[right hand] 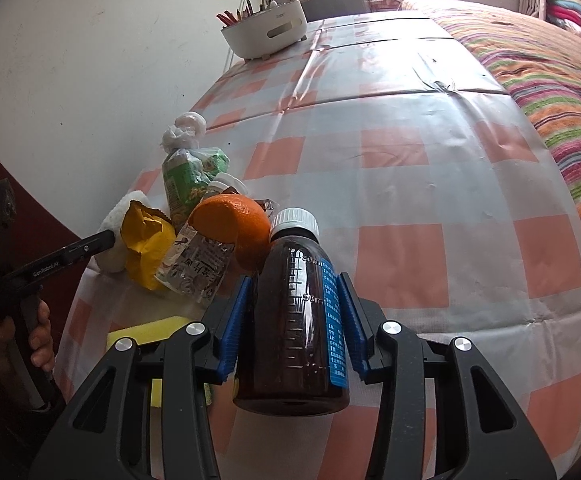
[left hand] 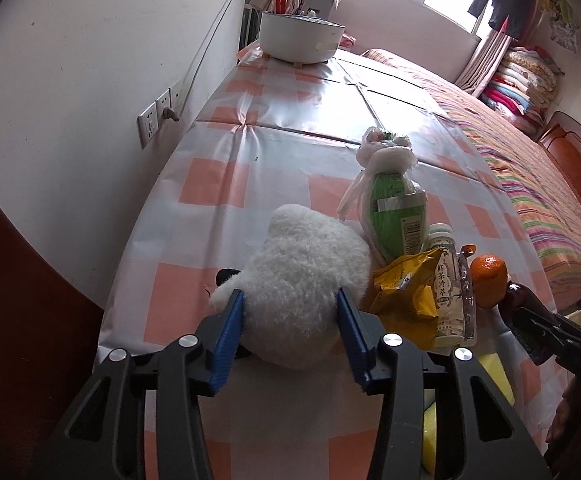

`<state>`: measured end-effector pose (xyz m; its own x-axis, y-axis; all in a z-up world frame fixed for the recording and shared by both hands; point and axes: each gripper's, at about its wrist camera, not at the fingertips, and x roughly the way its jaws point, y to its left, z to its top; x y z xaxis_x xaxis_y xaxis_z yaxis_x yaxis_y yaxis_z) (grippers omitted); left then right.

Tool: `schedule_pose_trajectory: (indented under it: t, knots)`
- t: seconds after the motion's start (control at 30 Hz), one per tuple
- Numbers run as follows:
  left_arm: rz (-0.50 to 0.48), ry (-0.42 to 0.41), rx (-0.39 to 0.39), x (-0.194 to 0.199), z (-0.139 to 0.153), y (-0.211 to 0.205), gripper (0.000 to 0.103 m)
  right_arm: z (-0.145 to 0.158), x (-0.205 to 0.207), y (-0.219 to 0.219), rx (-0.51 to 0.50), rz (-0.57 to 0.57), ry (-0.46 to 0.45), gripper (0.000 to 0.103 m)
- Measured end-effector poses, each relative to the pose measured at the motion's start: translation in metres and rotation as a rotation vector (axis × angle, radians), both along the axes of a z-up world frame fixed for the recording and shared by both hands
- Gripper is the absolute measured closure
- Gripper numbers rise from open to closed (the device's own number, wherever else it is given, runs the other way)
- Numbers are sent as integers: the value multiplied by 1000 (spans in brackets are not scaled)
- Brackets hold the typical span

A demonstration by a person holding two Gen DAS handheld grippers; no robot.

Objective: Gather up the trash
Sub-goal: 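Lift the brown bottle over the cream bin and open the right gripper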

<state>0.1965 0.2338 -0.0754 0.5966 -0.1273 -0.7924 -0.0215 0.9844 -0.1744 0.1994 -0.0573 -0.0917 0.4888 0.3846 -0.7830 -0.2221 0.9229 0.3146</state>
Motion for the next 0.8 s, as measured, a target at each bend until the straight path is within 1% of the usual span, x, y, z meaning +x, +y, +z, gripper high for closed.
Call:
schedule_pose_trajectory:
  t: [0.13,0.23,0.4,0.53,0.63,0.8]
  knots:
    - [5,-23,5,-4,3,-1,70,4,-2,-8,32,-11,-9,61]
    - [-4,-46,8,-8,7,-4,72,7,-4,-15,63,-24,-14,61]
    - [0,-116,6,-17,25,-10,73,13,-7,-27,100,-46,-29,61]
    - [0,-179,-26,-27,44,-15,73,19,-9,-39,126,-65,-44,61]
    - [-16,-221,-52,-35,57,-24,73,25,-13,-47,135,-76,-60,61]
    - [-71,-253,-92,-44,68,-47,73,31,-21,-65,144,-103,-81,61]
